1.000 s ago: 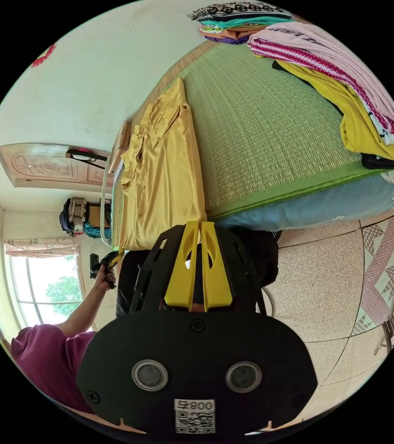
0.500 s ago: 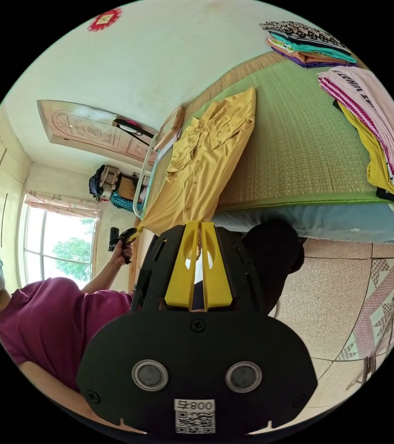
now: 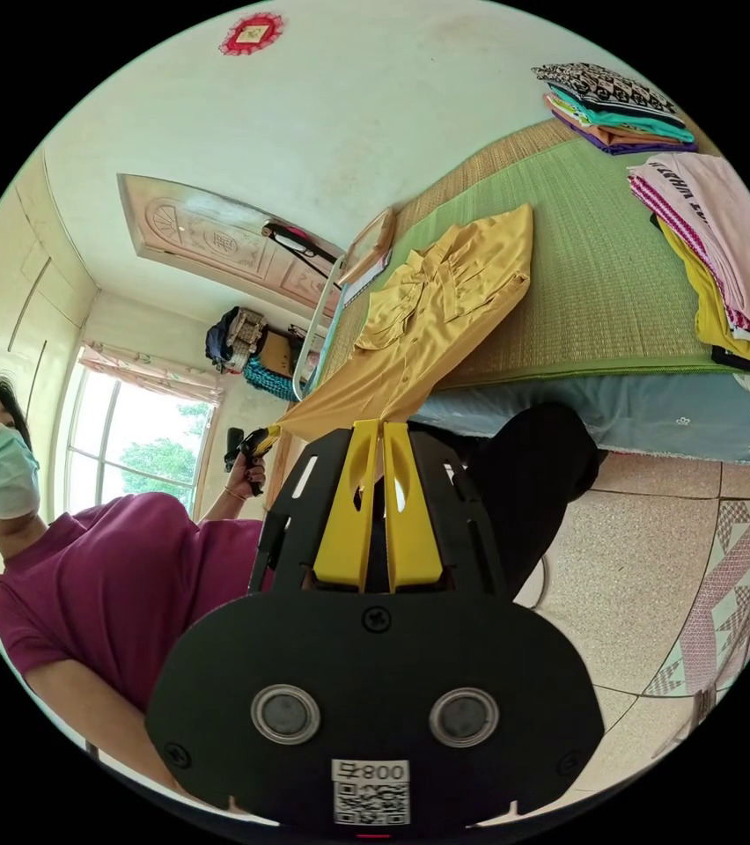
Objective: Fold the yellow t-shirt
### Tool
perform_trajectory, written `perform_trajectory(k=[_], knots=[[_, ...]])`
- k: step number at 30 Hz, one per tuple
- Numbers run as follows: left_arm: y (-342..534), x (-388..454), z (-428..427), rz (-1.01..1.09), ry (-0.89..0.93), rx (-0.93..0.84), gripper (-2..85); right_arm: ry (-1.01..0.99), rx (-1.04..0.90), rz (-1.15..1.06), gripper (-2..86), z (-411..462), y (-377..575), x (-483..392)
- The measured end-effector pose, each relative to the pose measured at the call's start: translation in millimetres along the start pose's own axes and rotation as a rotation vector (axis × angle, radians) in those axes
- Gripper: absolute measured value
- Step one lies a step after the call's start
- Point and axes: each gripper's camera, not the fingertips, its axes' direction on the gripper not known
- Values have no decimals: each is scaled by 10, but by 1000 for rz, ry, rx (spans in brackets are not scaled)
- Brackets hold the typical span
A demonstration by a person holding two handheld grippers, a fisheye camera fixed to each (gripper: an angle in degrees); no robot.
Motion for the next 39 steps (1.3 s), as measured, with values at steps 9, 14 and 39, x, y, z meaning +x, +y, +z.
perform_trajectory(k=[9, 14, 39], knots=[[239, 126, -266, 47, 76, 60, 7, -22, 41, -49, 3, -208, 219, -180], [363, 163, -395, 65, 96, 85, 8, -29, 53, -73, 3, -264, 381, -249], [-438, -29, -273, 68, 190, 179, 8, -63, 118, -58, 4, -2, 156, 252]])
